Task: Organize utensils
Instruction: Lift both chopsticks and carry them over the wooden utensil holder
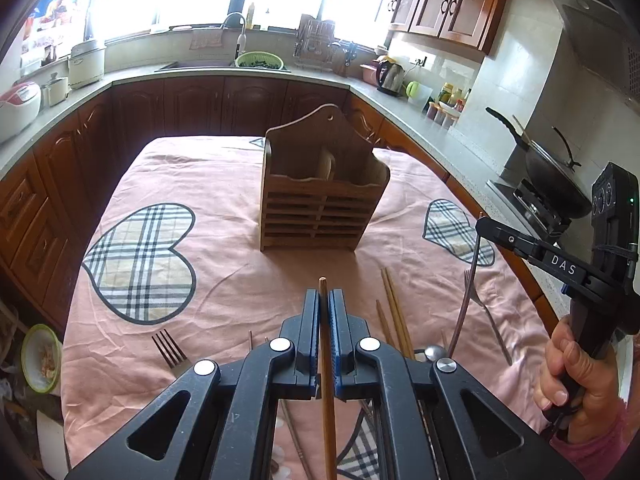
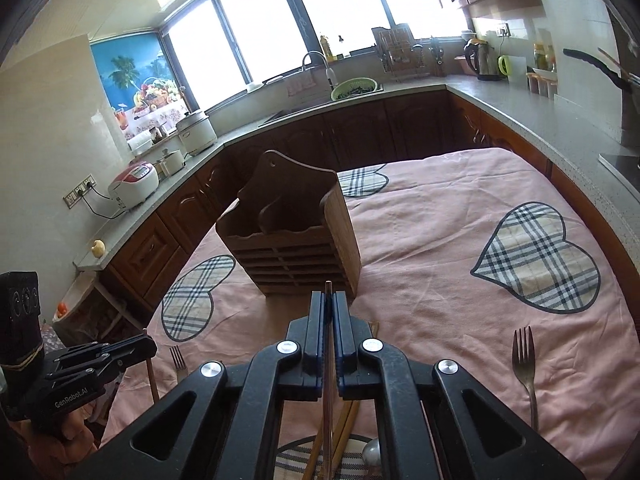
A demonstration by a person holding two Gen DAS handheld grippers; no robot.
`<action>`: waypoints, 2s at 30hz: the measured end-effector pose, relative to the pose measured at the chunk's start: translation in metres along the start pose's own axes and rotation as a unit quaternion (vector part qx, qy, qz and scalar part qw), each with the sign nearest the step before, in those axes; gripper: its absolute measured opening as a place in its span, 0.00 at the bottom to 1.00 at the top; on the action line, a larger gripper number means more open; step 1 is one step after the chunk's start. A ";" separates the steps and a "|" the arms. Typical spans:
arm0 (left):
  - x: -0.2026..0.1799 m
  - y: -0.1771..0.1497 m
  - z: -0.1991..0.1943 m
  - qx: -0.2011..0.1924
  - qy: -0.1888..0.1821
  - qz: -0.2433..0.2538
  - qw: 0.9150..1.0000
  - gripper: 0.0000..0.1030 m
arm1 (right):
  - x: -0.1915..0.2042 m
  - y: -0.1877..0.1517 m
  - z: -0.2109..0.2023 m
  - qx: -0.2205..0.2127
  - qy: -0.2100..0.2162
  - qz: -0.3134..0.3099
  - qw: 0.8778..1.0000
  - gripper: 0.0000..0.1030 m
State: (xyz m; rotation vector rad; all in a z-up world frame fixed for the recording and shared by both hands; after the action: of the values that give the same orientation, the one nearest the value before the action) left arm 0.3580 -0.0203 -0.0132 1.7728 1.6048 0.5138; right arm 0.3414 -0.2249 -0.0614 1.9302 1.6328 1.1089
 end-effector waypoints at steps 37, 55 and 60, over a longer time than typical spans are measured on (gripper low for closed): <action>0.019 0.097 -0.067 -0.181 0.014 -0.021 0.983 0.03 | 0.036 0.123 -0.047 -0.137 0.024 -0.038 0.990 0.03; 0.019 0.132 -0.032 -0.253 0.031 -0.032 0.967 0.03 | 0.026 0.177 -0.029 -0.178 0.018 -0.031 0.983 0.03; 0.024 0.132 0.005 -0.249 0.035 -0.050 0.966 0.03 | 0.013 0.181 -0.006 -0.173 0.016 -0.018 0.985 0.03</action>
State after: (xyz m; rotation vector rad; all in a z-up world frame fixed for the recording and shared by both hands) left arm 0.4585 0.0010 0.0737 1.3026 1.4415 0.8545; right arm 0.4547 -0.2600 0.0762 1.6606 1.3757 1.3146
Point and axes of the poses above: each gripper's, at about its wrist camera, not at the fingertips, and z roughly the way its jaws point, x to its left, y to its top, the point moved 10 cm from there along z, roughly the way its jaws point, and after that the axes turned 6 degrees about y, right-handed, at the moved point
